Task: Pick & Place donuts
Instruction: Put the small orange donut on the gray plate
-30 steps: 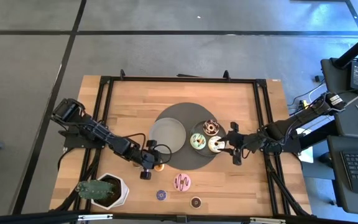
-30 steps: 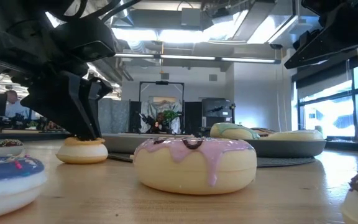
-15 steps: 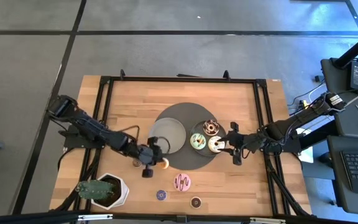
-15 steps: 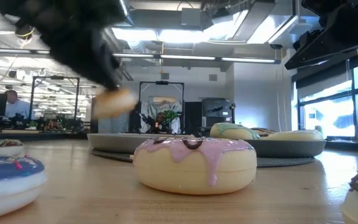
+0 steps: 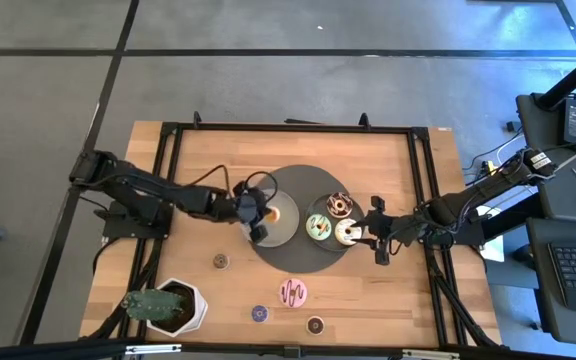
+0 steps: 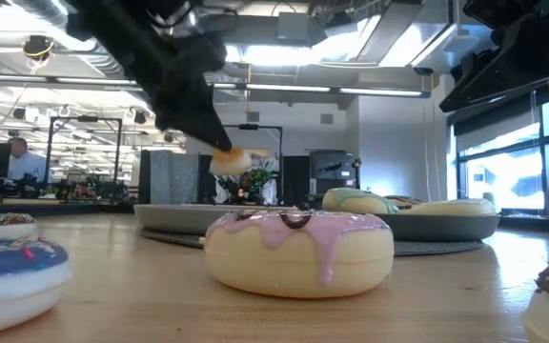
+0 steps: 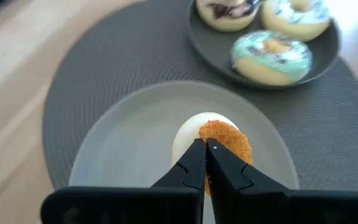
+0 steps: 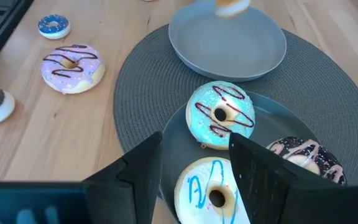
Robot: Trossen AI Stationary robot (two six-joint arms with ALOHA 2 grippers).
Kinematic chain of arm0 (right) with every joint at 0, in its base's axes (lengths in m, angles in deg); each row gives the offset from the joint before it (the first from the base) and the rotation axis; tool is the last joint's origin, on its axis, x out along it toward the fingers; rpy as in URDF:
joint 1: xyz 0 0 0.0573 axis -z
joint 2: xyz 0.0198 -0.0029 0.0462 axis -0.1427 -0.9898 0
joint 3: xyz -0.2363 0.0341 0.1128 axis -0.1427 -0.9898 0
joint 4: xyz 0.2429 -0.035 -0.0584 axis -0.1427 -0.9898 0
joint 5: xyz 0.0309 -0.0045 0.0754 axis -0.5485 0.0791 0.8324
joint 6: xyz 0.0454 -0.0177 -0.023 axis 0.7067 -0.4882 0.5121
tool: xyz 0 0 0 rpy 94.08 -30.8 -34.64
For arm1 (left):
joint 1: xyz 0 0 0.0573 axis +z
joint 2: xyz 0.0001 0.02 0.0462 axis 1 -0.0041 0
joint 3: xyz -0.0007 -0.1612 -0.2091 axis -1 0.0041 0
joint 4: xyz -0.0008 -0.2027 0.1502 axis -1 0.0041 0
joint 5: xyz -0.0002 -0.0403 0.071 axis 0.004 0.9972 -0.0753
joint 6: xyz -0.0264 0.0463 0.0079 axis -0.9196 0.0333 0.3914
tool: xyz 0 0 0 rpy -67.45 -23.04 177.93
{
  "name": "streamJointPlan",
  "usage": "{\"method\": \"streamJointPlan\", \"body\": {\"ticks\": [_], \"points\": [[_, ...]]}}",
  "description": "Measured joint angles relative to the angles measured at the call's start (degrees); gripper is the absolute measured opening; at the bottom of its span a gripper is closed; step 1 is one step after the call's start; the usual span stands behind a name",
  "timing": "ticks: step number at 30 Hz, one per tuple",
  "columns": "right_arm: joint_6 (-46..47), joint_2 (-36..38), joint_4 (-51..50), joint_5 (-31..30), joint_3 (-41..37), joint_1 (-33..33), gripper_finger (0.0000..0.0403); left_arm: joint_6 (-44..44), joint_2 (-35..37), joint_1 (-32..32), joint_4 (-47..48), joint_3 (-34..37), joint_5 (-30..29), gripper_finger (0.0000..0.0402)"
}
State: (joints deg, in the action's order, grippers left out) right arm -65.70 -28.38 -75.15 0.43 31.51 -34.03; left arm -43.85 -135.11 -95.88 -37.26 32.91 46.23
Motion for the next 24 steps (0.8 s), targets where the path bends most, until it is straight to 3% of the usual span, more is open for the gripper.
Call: {"method": "streamJointPlan", "body": {"ticks": [3,12,24], "points": [[0.2,0.0,-0.3,-0.3,0.0,0.0,0.0186,-2.5,-2.1,2.2,0.3,0.0,2.8,0.0003],[0.3,0.0,-0.4,-0.4,0.0,0.0,0.0186,-4.8,-5.3,5.9,2.8,0.0,3.9,0.0003],[0.4,0.0,-0.4,-0.4,0.0,0.0,0.0186,-2.5,-6.4,6.3,2.4,0.0,3.7,0.0022]]}}
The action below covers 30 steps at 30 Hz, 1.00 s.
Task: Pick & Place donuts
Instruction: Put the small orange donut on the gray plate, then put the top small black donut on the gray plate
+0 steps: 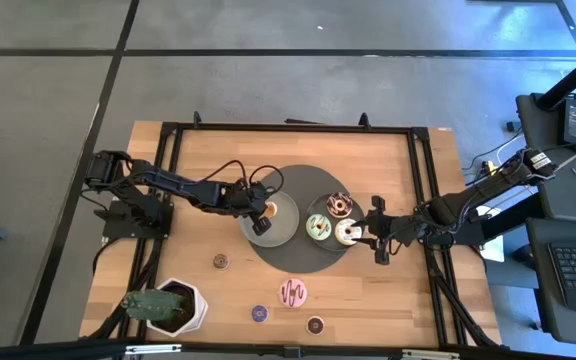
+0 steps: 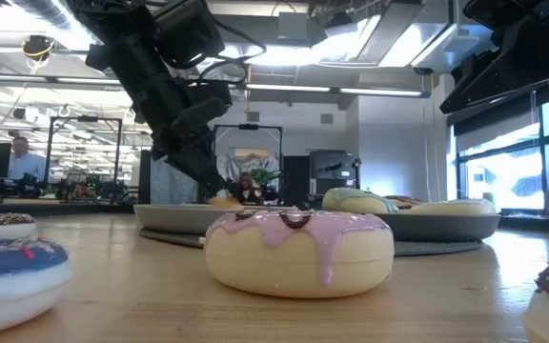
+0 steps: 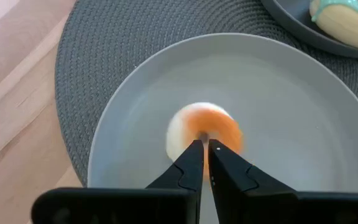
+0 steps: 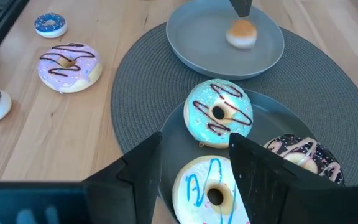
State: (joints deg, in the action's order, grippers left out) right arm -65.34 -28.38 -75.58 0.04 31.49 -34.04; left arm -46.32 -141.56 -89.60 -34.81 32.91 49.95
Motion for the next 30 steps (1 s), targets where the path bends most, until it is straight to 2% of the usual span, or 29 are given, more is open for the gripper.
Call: {"method": "streamJointPlan", "body": {"ticks": [13,18,25,27,30], "points": [[0.0,0.0,0.0,0.0,0.0,0.0,0.0186,0.7,0.1,0.0,0.0,0.0,0.2,0.0021],[0.0,0.0,0.0,0.0,0.0,0.0,0.0186,6.3,3.4,-0.6,0.1,0.0,4.3,0.003],[0.0,0.0,0.0,0.0,0.0,0.0,0.0186,18.0,9.0,-7.3,1.6,0.0,15.5,0.0033],[0.0,0.0,0.0,0.0,0.0,0.0,0.0186,18.1,9.4,-10.3,3.5,0.0,17.0,0.0034],[0.0,0.0,0.0,0.0,0.0,0.0,0.0186,13.7,9.5,-14.2,10.7,0.0,16.6,0.0034]]}}
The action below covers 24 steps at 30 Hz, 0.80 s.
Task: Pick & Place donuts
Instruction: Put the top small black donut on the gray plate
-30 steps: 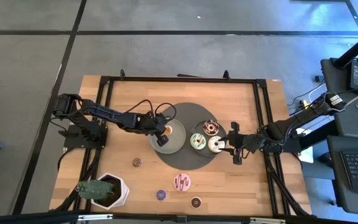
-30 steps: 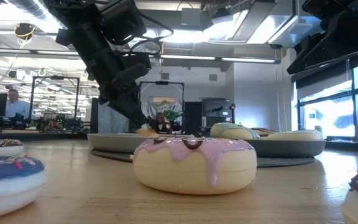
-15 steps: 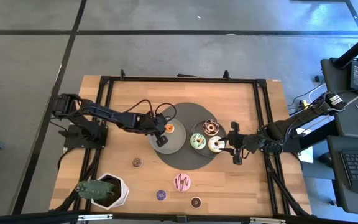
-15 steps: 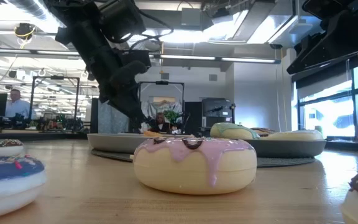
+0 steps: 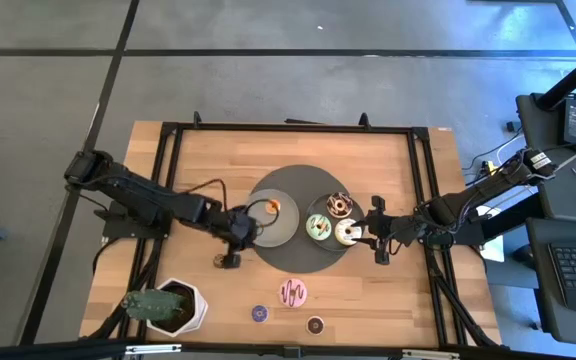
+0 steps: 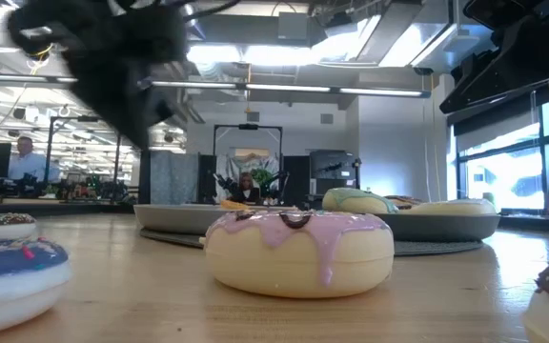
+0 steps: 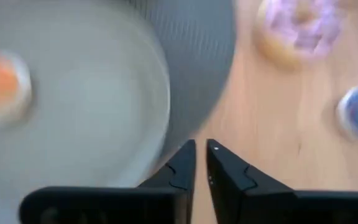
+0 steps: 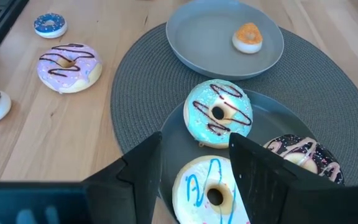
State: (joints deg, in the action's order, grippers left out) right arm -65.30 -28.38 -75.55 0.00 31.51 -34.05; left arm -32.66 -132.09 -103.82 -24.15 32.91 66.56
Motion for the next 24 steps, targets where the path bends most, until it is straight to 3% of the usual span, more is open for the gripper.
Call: {"method": "streamJointPlan", "body": {"ticks": [7,15,24], "points": [[0.0,0.0,0.3,0.0,0.0,0.0,0.0186,-11.4,0.0,-8.2,13.7,0.0,-1.6,0.0038],[0.0,0.0,0.4,0.0,0.0,0.0,0.0186,-17.0,0.0,-13.3,14.7,0.0,-6.3,0.0047],[0.0,0.0,0.4,-0.1,0.0,0.0,0.0186,-17.5,0.0,-13.3,14.7,0.0,-5.7,0.0065]]}}
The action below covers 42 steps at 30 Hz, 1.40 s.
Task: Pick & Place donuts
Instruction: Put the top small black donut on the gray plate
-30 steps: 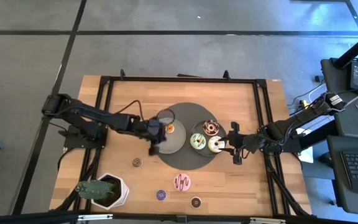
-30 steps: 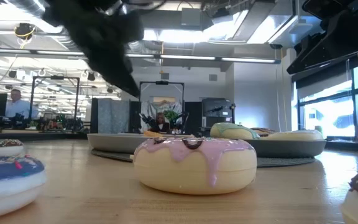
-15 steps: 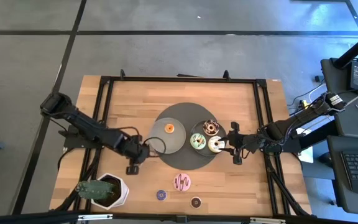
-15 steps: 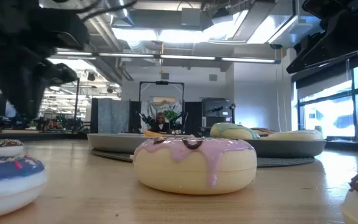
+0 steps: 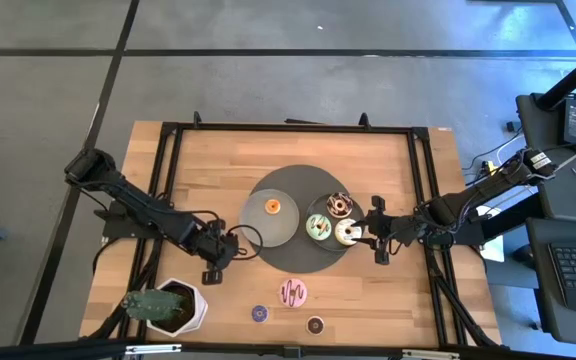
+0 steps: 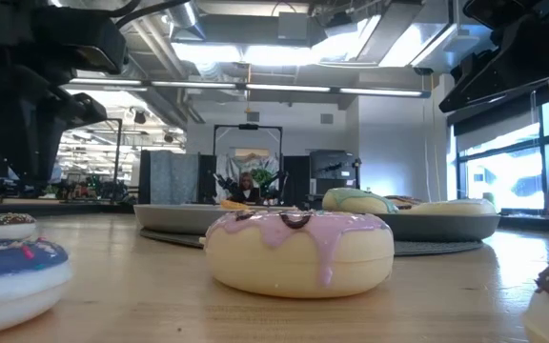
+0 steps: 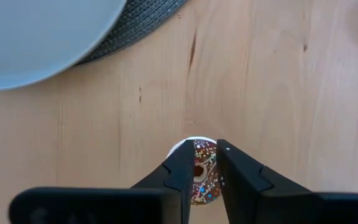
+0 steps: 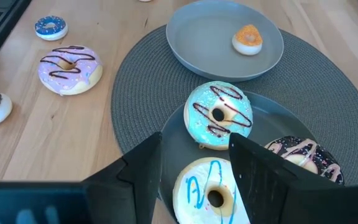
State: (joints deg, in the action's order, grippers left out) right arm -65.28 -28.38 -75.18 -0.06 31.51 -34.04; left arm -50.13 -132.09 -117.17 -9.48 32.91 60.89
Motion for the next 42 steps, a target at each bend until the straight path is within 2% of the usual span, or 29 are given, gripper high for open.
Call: {"method": "streamJointPlan", "body": {"ticks": [10,17,23,32,42], "points": [[0.0,0.0,0.0,0.0,0.0,0.0,0.0186,-3.1,0.0,0.0,-0.1,0.0,-0.1,0.0125],[0.0,0.0,0.0,0.0,0.0,0.0,0.0186,-7.3,0.0,0.0,-0.2,0.0,-0.3,0.0139],[0.0,0.0,0.0,0.0,0.0,0.0,0.0186,-2.5,-0.5,-0.8,3.4,0.0,0.4,0.0129],[0.0,0.0,-0.1,0.0,0.0,0.0,0.0186,-1.1,-4.2,-1.1,3.0,0.0,-1.7,0.0105],[-0.1,0.0,-0.1,-0.1,0.0,0.0,0.0186,0.1,-7.8,-1.1,2.9,0.0,-1.5,0.0068]]}}
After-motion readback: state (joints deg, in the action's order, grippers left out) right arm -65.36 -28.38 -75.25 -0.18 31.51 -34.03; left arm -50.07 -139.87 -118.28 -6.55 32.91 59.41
